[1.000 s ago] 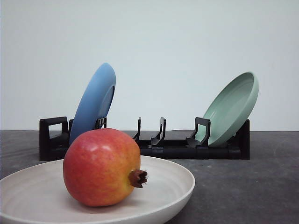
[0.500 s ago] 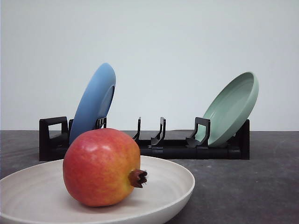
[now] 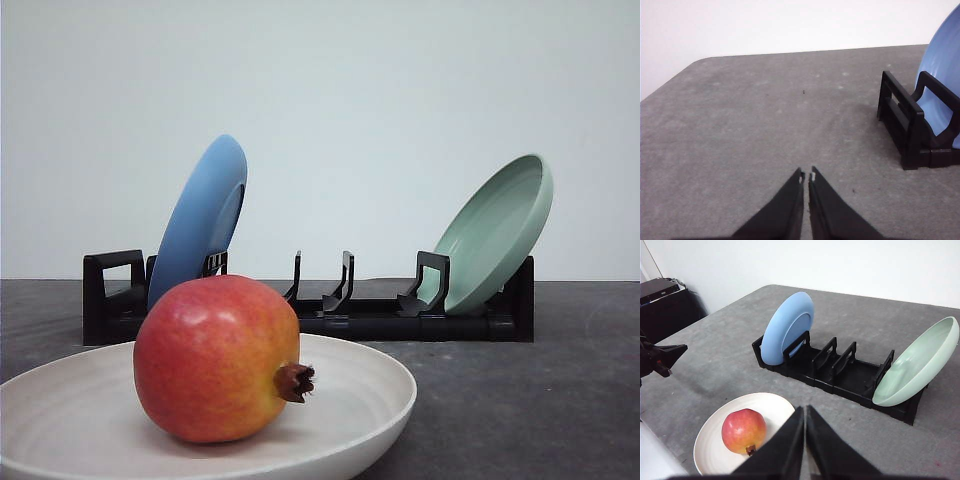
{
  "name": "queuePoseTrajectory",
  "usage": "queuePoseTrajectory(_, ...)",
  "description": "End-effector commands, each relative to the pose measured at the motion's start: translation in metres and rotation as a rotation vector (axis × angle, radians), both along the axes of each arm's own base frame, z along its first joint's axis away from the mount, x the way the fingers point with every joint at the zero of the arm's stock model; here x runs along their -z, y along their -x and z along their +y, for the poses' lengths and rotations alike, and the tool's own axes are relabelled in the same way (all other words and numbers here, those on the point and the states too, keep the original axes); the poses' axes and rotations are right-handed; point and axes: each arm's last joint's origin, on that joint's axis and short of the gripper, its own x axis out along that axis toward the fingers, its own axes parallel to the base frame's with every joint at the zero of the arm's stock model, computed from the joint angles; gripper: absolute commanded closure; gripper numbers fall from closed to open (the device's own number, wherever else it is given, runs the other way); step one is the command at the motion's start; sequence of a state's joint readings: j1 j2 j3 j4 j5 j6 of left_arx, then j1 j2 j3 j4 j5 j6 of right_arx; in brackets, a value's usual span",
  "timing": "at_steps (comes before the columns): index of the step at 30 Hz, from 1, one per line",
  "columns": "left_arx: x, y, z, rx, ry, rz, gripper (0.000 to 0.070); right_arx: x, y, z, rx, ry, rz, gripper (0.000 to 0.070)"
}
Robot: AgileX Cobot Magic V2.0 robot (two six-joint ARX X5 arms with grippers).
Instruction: Place pomegranate in white plate
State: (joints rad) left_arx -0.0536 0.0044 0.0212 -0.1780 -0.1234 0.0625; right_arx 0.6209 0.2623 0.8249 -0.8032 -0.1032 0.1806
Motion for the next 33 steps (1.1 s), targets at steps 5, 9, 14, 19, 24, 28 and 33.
queuePoseTrajectory(5,0.0046,-0.0002,-0.0025,0.133,0.056,0.023,0.0700,-0.0043,0.0009,-0.0004,-0.006,-0.013,-0.015,0.0700)
queuePoseTrajectory(9,0.0044,-0.0003,-0.0015,0.125,0.058,0.021,0.0700,-0.0043,0.0009,-0.0004,-0.005,-0.013,-0.015,0.0700)
queuePoseTrajectory(14,0.0041,-0.0003,-0.0014,0.125,0.057,0.018,0.0700,-0.0043,0.0009,-0.0004,-0.005,-0.013,-0.015,0.0700)
queuePoseTrajectory(19,0.0040,-0.0003,-0.0014,0.125,0.057,0.018,0.0700,-0.0043,0.0009,-0.0004,-0.006,-0.013,-0.015,0.0700)
queuePoseTrajectory(24,0.0040,-0.0003,-0.0014,0.125,0.057,0.018,0.0700,-0.0043,0.0009,-0.0004,-0.005,-0.013,-0.015,0.0700)
queuePoseTrajectory(28,0.0040,-0.0003,-0.0014,0.125,0.057,0.018,0.0700,-0.0043,0.0009,-0.0004,-0.005,-0.013,-0.015,0.0700)
queuePoseTrajectory(33,0.0040,-0.0003,-0.0014,0.125,0.057,0.018,0.0700,-0.0043,0.0007,-0.0004,-0.003,-0.013,-0.019,0.0700)
